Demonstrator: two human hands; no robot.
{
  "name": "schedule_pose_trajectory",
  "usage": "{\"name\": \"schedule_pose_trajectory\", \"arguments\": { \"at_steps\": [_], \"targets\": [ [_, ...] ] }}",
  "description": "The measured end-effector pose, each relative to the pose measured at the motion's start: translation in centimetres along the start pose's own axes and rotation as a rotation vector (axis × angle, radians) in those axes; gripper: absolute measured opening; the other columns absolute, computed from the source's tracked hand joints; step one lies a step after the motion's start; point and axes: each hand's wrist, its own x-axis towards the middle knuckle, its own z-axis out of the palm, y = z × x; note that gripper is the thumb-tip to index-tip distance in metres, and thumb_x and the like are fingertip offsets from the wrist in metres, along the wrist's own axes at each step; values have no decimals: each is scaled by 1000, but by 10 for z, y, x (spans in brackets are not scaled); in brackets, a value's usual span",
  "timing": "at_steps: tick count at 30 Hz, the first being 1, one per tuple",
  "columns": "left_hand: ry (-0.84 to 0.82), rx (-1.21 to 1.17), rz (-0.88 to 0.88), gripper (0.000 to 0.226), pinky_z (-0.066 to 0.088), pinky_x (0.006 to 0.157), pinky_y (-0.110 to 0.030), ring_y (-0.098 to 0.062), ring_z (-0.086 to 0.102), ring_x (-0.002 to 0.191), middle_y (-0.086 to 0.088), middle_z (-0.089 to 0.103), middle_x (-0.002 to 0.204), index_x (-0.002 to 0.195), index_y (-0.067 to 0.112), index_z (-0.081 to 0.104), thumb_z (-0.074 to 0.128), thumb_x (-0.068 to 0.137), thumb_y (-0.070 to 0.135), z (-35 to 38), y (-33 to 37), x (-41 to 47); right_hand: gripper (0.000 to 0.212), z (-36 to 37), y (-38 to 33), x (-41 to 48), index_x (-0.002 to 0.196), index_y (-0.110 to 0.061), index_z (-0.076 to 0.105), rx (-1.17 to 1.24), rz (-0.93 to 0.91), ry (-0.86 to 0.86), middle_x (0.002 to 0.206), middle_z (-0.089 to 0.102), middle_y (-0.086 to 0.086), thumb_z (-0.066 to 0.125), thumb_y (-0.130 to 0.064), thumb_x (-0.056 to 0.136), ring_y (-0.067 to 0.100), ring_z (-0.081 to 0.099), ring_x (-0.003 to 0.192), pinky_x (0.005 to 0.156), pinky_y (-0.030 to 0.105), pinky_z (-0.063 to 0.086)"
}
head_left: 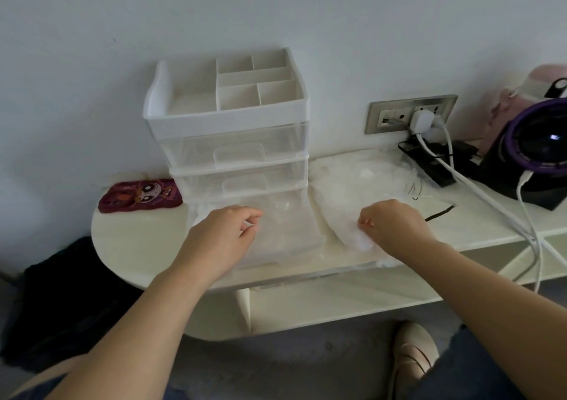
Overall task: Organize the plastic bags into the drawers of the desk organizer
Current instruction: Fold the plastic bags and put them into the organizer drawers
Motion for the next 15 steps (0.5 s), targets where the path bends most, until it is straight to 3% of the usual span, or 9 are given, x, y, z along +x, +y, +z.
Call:
{"name": "schedule_pose_trajectory", "arguments": {
  "at_steps": [5,8,12,15],
  "targets": [
    [-3,-4,6,29,46,85,-28,3,56,99,22,59,115,120,36,58,49,94,27,-1,0,0,24,-9,-6,-9,97,-22,69,30,-24,51,96,67,-1,46,-26,92,22,62,86,71,29,50],
    [6,-7,9,28,47,86,-29,3,56,99,22,59,114,120,36,58,49,95,28,-3,1,-1,15,-25,-8,-16,84,-24,65,117,-18,51,88,67,-5,51,-25,88,18,62,81,67,29,51],
    [47,-80,59,26,46,86,-25,6,56,98,26,59,108,118,36,60,51,94,29,-3,10,-2,19,-49,-9,-29,66,-25,57,431,1,59,65,60,-10,57,-21,84,7,54,62,54,23,38],
    [-2,-341,87,20,44,84,-12,11,59,93,26,66,98,106,33,67,53,93,38,-1,21,-4,17,-59,-23,-35,69,-18,59,766,29,61,56,62,-5,54,-18,86,15,53,58,58,28,40]
  ]
}}
